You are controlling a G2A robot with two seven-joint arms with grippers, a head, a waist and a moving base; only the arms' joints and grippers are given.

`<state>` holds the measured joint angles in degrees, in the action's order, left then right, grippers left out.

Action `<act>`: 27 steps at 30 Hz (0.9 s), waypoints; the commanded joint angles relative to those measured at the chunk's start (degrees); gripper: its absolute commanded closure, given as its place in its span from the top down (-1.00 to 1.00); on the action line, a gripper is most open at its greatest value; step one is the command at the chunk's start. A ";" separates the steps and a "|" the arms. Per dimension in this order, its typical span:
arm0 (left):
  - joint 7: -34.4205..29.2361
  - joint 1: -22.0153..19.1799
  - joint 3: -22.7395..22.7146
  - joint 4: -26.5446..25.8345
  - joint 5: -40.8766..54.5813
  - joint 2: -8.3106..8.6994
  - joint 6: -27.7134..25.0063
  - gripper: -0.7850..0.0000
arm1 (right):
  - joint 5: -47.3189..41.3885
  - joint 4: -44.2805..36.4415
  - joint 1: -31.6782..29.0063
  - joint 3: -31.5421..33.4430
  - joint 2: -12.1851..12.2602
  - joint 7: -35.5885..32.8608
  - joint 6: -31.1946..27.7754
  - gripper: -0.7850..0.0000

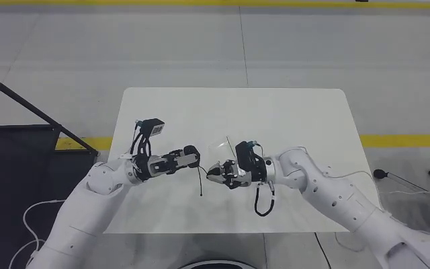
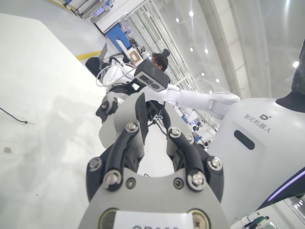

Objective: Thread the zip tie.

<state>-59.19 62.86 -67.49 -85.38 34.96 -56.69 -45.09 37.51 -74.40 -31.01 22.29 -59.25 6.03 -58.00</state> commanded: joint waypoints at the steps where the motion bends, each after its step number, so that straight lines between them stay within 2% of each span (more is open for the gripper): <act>1: -0.01 -0.11 0.08 0.10 -0.16 0.01 0.01 -0.58 | 0.00 0.13 0.17 -0.21 -0.03 0.21 0.00 -1.00; 6: 0.12 -0.25 0.19 0.26 -0.26 0.05 -0.12 -0.66 | 0.05 0.45 0.46 -0.61 -0.08 0.76 0.00 -1.00; 11: 0.16 -0.38 0.29 0.48 -0.34 0.08 -0.16 -1.00 | 0.10 0.62 0.70 -0.93 -0.12 1.08 0.00 -1.00; 18: 2.83 -0.42 -0.41 1.89 -1.68 -0.09 -2.01 -1.00 | 0.63 0.51 0.73 -0.59 0.05 3.23 0.00 -1.00; 27: 9.90 -0.32 -1.80 2.82 -5.61 -0.53 -1.88 -1.00 | 7.19 -1.64 -1.82 2.29 1.70 12.86 0.00 -1.00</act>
<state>-50.29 62.51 -69.12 -82.68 29.80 -57.16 -46.99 43.85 -75.78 -32.55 24.37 -57.77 17.72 -58.00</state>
